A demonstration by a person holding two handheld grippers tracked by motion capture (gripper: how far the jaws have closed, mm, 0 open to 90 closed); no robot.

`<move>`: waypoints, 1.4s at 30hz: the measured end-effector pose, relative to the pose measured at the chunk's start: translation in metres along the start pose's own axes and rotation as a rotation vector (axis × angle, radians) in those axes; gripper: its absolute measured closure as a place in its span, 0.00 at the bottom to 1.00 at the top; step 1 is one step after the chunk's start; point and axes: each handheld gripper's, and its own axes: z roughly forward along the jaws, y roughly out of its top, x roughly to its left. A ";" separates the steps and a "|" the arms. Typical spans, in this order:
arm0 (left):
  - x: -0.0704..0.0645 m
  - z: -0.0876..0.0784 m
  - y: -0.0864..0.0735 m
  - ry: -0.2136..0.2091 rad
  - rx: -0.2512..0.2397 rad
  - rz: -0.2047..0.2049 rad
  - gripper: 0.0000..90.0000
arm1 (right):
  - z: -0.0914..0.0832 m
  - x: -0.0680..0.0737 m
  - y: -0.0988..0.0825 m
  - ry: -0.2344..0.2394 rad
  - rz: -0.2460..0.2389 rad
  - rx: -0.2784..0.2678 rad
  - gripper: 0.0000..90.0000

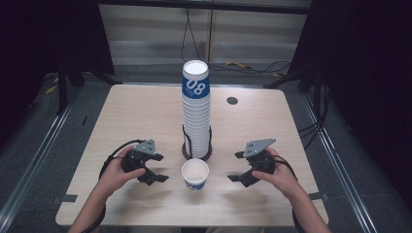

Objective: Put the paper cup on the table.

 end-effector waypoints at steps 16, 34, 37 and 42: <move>0.010 -0.004 -0.014 0.024 0.020 -0.013 0.18 | -0.005 -0.007 -0.023 -0.035 0.050 -0.024 0.15; 0.022 -0.010 -0.029 0.046 0.027 -0.034 0.18 | -0.007 -0.012 -0.038 -0.060 0.080 -0.027 0.15; 0.024 -0.010 -0.032 0.051 0.034 -0.033 0.18 | -0.007 -0.012 -0.041 -0.063 0.080 -0.027 0.15; 0.027 -0.010 -0.037 0.059 0.044 -0.030 0.18 | -0.007 -0.015 -0.045 -0.075 0.088 -0.026 0.15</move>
